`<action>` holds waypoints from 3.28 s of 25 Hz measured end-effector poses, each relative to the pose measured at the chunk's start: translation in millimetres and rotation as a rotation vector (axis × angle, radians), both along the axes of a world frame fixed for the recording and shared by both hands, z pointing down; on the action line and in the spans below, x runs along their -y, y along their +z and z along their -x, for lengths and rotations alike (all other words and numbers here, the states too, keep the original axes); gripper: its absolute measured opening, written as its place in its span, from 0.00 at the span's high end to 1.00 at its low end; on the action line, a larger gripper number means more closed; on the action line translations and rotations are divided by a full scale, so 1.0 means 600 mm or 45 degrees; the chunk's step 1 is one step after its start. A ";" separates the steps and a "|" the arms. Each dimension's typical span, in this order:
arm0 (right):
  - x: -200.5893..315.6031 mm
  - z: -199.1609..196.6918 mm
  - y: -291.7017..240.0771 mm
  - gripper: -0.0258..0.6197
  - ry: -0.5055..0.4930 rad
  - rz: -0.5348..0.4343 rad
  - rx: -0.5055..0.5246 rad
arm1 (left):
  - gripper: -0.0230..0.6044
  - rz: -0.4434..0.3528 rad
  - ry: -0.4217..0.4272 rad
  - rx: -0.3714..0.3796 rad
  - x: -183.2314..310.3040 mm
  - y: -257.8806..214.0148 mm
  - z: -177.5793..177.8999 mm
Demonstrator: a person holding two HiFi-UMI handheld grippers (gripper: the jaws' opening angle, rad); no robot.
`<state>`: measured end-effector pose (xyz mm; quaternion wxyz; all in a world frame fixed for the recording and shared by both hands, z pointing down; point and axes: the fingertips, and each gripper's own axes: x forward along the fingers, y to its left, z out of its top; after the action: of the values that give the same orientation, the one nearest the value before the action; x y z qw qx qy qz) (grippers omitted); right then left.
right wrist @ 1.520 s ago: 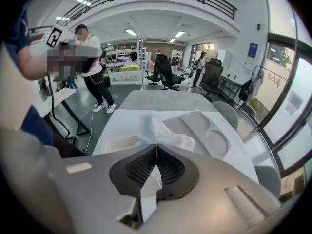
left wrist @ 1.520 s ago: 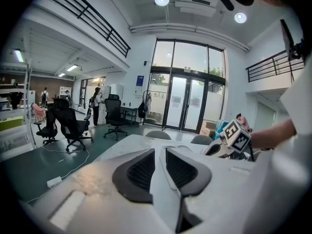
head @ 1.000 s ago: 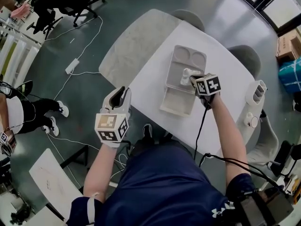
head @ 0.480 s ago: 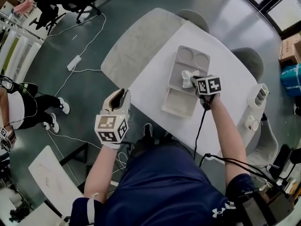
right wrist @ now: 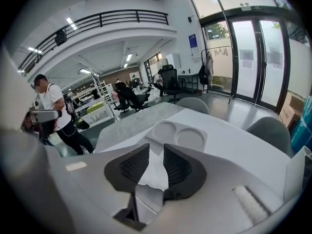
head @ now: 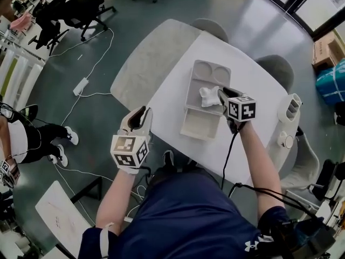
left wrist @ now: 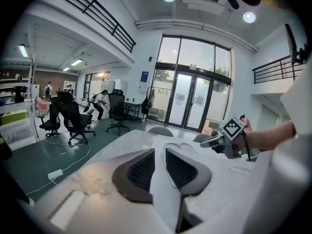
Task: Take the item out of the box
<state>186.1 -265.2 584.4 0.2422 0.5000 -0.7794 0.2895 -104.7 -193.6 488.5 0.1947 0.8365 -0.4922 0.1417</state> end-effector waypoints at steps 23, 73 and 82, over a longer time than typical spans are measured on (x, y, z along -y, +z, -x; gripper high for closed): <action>-0.101 -0.016 -0.396 0.90 0.179 -0.855 0.058 | 0.84 -0.275 0.137 -0.092 0.029 -0.152 -0.081; -0.221 0.001 -0.543 0.96 0.203 -1.236 0.023 | 0.96 -0.575 0.198 -0.143 -0.017 -0.297 -0.126; -0.218 -0.001 -0.535 0.96 0.202 -1.224 0.037 | 0.96 -0.572 0.187 -0.138 -0.011 -0.289 -0.124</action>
<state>186.8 -134.6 263.7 -0.0500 0.6089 -0.7878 -0.0787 -30.4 -187.0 315.4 0.0189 0.8988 -0.4380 -0.0025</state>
